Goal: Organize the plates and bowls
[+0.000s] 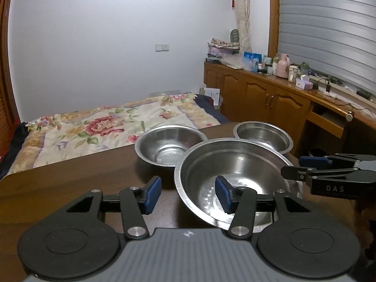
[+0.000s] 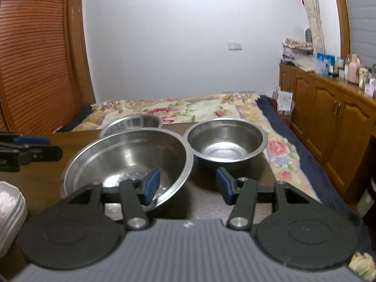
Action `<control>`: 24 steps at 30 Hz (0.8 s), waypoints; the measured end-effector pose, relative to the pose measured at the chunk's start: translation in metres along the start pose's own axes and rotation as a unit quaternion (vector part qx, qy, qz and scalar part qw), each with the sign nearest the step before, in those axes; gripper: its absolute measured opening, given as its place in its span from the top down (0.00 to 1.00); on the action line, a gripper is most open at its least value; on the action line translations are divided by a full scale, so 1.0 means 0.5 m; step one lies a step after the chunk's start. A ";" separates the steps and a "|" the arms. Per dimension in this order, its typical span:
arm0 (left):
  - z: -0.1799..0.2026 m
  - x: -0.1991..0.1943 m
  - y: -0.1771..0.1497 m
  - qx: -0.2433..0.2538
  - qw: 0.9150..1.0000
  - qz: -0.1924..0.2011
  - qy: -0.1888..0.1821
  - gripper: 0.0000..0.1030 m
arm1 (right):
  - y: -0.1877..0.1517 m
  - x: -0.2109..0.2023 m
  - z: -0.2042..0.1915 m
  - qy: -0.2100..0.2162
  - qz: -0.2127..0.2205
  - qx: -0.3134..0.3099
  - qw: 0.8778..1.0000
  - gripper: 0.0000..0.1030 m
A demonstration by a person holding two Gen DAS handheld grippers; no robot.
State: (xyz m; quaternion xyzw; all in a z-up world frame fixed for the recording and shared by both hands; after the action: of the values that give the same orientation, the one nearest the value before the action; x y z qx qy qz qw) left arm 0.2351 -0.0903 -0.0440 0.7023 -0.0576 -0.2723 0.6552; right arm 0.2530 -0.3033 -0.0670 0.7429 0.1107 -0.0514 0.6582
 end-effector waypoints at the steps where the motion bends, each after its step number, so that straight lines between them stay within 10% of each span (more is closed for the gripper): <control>1: 0.001 0.005 0.000 0.001 1.000 -0.002 0.000 0.51 | -0.001 0.001 0.001 0.000 -0.002 0.005 1.000 0.47; 24: -0.013 0.078 -0.038 -0.025 0.998 -0.063 0.008 0.80 | -0.006 0.029 0.001 0.032 -0.022 0.061 0.997 0.74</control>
State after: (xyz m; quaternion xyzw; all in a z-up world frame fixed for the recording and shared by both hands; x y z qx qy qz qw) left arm 0.2656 -0.0992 -0.0740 0.6899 -0.0013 -0.3087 0.6548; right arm 0.2663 -0.3023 -0.0732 0.7805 0.1449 -0.0485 0.6062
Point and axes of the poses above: each gripper's, at about its wrist camera, not at the fingertips, and x roughly the way its jaws point, z to its right, y to its top, the point moved 6 cm from there along x, roughly the way its jaws point, and after that the axes turned 13 degrees about z, right-handed, at the moved point
